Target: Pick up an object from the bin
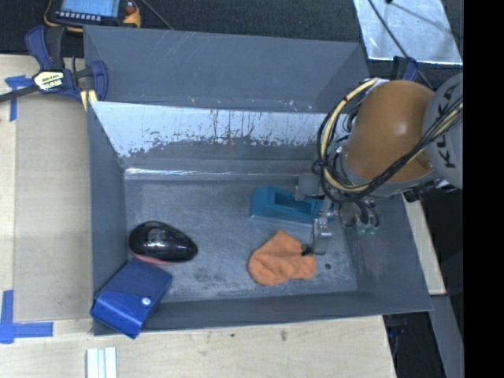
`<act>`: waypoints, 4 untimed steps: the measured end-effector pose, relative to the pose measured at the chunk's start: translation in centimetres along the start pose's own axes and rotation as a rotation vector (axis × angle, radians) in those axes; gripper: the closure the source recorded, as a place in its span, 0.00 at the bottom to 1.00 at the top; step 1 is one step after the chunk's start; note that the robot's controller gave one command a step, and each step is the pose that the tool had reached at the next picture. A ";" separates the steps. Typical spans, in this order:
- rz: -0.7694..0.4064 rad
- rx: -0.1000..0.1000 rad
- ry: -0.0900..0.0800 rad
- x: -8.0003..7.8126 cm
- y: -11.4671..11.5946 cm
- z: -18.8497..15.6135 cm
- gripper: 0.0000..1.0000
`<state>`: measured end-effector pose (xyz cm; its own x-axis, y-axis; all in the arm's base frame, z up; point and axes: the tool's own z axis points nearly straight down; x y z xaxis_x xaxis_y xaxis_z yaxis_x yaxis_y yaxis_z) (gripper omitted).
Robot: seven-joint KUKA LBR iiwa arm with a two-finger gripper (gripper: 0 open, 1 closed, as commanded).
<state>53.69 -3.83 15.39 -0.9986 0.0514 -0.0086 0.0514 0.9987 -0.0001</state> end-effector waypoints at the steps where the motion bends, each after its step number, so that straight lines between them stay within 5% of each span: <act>1: 0.157 0.000 0.005 -1.0 0.9 4.5 0.00; 2: 0.158 0.003 -0.057 -1.0 -1.8 6.4 1.00; 3: 0.158 0.004 -0.057 -1.0 -1.8 6.4 1.00; 4: 0.127 0.002 0.005 -0.3 -1.1 3.6 1.00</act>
Offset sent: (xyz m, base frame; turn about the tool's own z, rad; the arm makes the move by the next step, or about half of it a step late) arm -0.0069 -0.0129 -0.0785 0.1519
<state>53.94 -4.92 11.76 -0.9841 0.1777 -0.0037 0.1777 0.9841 -0.0015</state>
